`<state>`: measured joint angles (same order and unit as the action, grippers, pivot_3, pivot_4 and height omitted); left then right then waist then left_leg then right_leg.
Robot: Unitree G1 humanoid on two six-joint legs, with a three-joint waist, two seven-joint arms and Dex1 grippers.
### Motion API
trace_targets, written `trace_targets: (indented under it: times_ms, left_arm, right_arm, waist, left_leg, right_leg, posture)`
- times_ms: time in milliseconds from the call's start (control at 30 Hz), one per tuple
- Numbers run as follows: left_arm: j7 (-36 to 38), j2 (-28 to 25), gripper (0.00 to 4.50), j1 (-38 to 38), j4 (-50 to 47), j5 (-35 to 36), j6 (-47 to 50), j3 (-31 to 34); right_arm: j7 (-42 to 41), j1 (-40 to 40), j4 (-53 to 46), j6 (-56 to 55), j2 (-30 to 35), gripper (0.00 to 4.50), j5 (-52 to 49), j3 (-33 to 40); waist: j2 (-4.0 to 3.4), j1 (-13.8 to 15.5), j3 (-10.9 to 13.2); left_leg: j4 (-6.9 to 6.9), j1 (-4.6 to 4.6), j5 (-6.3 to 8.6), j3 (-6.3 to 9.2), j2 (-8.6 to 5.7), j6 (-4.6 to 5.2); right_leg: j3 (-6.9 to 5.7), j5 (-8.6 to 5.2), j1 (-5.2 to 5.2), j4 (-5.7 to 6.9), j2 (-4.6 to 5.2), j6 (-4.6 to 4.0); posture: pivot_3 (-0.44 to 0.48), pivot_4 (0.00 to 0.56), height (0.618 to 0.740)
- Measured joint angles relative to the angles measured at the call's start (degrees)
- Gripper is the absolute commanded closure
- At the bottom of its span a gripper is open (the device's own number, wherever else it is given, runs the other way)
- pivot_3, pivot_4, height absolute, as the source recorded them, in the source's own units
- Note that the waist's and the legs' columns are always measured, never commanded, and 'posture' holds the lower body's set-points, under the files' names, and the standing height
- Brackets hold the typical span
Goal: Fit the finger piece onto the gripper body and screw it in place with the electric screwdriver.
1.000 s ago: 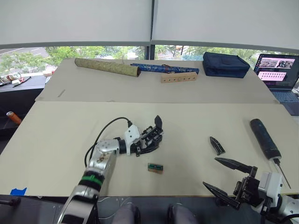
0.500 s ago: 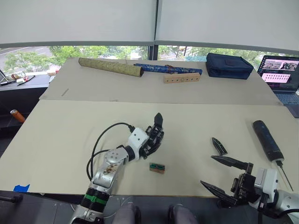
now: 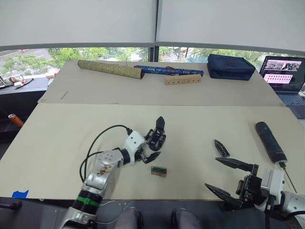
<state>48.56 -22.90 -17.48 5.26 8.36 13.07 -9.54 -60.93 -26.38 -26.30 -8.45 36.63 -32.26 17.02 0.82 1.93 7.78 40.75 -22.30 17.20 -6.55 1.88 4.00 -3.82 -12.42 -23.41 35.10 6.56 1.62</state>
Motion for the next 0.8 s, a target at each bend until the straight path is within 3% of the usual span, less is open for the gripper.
trace_targets:
  times_ms: [200, 400, 733, 767, 800]
  left_arm:
    - [14.2, -4.64, 0.03, -7.09, 13.29, 2.26, -8.31, 0.92]
    - [24.02, -0.16, 0.03, -18.67, 30.39, 0.2, -20.91, -2.54]
    - [26.96, 4.98, 0.03, -26.98, 47.77, -4.02, -33.13, -3.8]
    - [27.01, 5.08, 0.43, -27.11, 48.33, -4.07, -33.91, -3.71]
    - [26.99, 5.18, 0.55, -27.12, 48.65, -4.07, -34.43, -3.54]
  right_arm:
    - [-0.2, 0.93, 1.06, 0.01, 0.04, 0.0, 0.06, -0.03]
    - [-1.0, 0.48, 1.14, 0.01, 0.32, 0.0, 0.07, 0.04]
    - [-0.31, -1.9, 0.55, 0.0, -0.33, 0.0, 0.56, 1.75]
    - [-0.2, -2.06, 0.32, -0.01, -0.39, 0.0, 0.6, 1.75]
    - [-0.15, -2.18, 0.13, -0.01, -0.48, 0.0, 0.62, 1.75]
  waist:
    - [-0.01, 0.42, 0.0]
    - [0.02, 0.42, 0.02]
    - [0.1, 0.15, 0.07]
    - [0.1, 0.15, 0.07]
    - [0.11, 0.14, 0.07]
  left_leg:
    - [0.03, -0.06, 0.01, -0.03, -0.06, 0.02]
    - [0.11, -0.13, 0.02, -0.07, -0.17, 0.05]
    - [0.11, -0.12, 0.06, -0.05, -0.12, 0.11]
    - [0.11, -0.12, 0.06, -0.05, -0.12, 0.12]
    - [0.11, -0.12, 0.06, -0.05, -0.11, 0.13]
  right_leg:
    - [-0.02, 0.0, 0.02, -0.05, 0.02, 0.01]
    - [-0.02, 0.02, 0.05, -0.1, -0.02, 0.08]
    - [-0.02, 0.01, 0.04, -0.07, -0.03, 0.11]
    - [-0.02, 0.02, 0.05, -0.07, -0.02, 0.12]
    - [-0.02, 0.02, 0.05, -0.07, -0.02, 0.12]
  posture:
    - [0.0, 0.15, 0.74]
    - [0.0, 0.15, 0.74]
    - [0.0, 0.15, 0.74]
    - [0.0, 0.15, 0.74]
    - [0.0, 0.15, 0.74]
